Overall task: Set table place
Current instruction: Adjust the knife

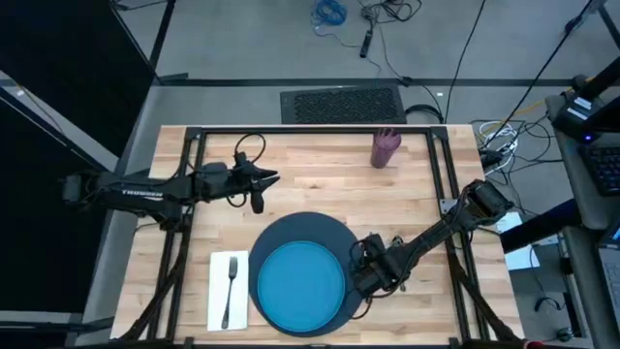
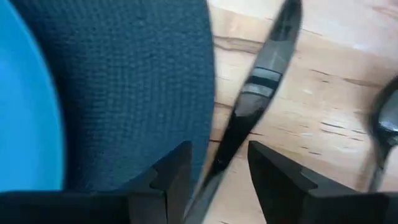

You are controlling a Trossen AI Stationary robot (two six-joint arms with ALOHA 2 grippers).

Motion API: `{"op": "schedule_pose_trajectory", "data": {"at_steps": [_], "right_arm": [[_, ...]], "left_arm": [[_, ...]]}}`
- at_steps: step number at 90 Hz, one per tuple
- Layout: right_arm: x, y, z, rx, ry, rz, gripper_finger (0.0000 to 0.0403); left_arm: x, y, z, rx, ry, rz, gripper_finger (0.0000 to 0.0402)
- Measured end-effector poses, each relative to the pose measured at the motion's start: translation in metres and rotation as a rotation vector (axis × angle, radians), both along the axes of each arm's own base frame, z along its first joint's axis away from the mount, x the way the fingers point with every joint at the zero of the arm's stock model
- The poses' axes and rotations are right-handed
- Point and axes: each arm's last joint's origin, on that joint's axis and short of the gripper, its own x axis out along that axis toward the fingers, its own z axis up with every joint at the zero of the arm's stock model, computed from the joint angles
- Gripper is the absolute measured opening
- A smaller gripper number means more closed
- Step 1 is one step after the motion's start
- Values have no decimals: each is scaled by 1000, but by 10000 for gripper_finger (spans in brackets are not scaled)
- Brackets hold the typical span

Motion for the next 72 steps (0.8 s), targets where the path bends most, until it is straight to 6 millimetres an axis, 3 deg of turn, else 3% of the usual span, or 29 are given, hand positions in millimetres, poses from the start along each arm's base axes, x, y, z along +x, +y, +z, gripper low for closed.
{"op": "schedule_pose_trajectory", "data": {"at_steps": [72], "right_arm": [[-8,-4,-18,2,-3,-5,128]], "left_arm": [[0,0,0,-1,0,-4,72]]}}
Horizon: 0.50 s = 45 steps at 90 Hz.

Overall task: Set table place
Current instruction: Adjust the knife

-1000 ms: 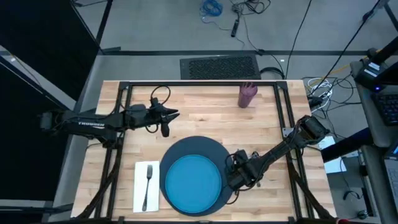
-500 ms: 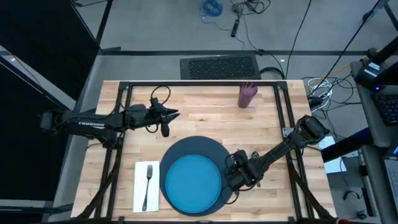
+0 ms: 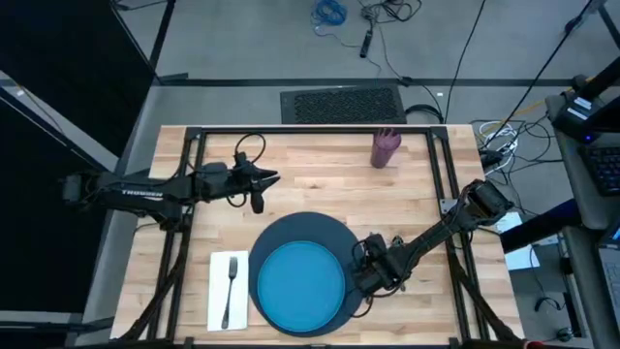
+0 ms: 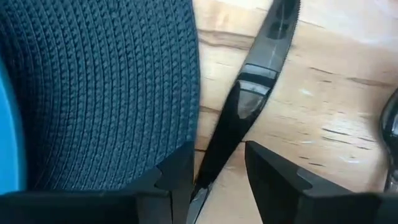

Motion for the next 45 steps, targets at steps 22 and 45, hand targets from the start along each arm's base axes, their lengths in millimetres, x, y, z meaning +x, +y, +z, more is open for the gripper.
{"op": "schedule_pose_trajectory", "data": {"at_steps": [22,45], "right_arm": [[0,0,0,1,6,3,117],[-4,5,0,4,2,0,81]], "left_arm": [[0,0,0,0,0,0,72],[0,0,0,0,0,0,72]]}}
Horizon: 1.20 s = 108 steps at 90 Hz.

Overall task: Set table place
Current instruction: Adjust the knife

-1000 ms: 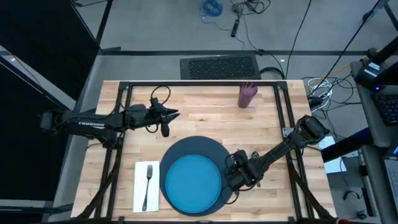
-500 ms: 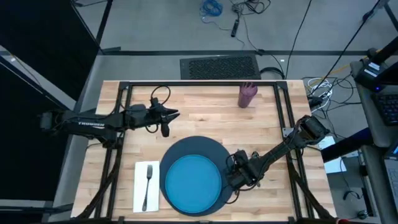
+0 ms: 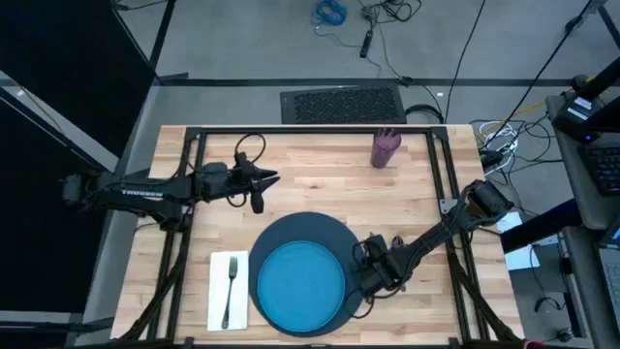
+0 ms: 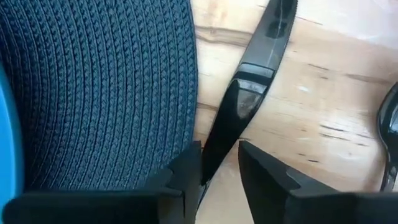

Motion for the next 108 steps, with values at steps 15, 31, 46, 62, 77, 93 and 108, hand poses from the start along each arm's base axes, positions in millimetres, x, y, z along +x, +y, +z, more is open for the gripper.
{"op": "schedule_pose_trajectory", "data": {"at_steps": [15,31,46,62,77,93,108], "right_arm": [[-1,2,0,0,-7,-15,73],[-1,2,0,-2,-10,-17,75],[-1,2,0,-2,-10,-17,75],[1,3,-5,-10,-11,-16,75],[2,4,-9,-18,-7,-4,75],[1,4,-10,-18,6,-1,75],[-2,4,-10,-28,32,-18,72]], "left_arm": [[0,0,0,0,-1,0,72],[0,0,0,-1,-1,0,72],[0,0,0,-1,-1,0,72],[0,0,0,-1,-1,0,72],[0,0,0,-1,0,0,72],[0,0,0,-1,-1,0,72],[0,0,0,-1,0,0,72]]}}
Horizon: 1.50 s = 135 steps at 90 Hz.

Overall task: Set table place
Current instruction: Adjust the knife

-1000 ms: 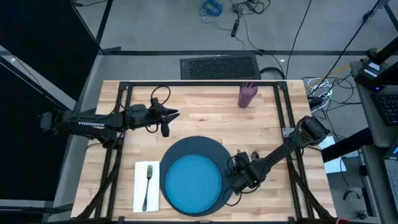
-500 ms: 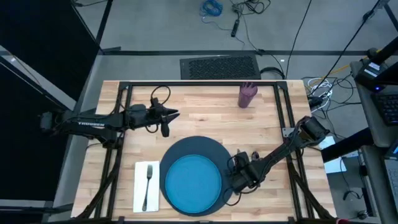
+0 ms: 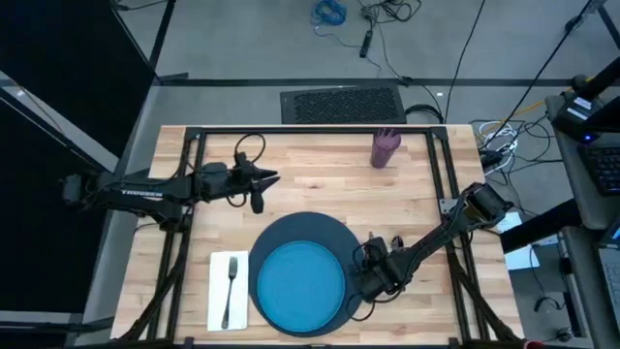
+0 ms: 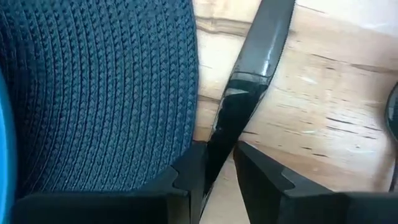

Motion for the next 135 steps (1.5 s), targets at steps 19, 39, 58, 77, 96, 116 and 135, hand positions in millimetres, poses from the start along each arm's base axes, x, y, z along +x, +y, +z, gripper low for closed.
{"op": "schedule_pose_trajectory", "data": {"at_steps": [19,39,58,77,96,116,135], "right_arm": [[-7,4,0,-16,17,-39,59],[-12,9,0,-21,11,-56,55],[-14,11,0,-19,13,-76,55],[-14,11,0,-16,13,-77,54],[-16,10,5,8,18,-73,54],[-17,10,7,2,19,-63,54],[-17,10,7,-5,13,-62,54]], "left_arm": [[0,0,0,0,1,0,72],[0,0,0,0,1,0,72],[0,0,0,0,1,0,72],[0,0,0,0,1,0,72],[0,0,0,0,1,0,72],[0,0,0,0,1,0,72],[0,0,0,0,1,0,72]]}}
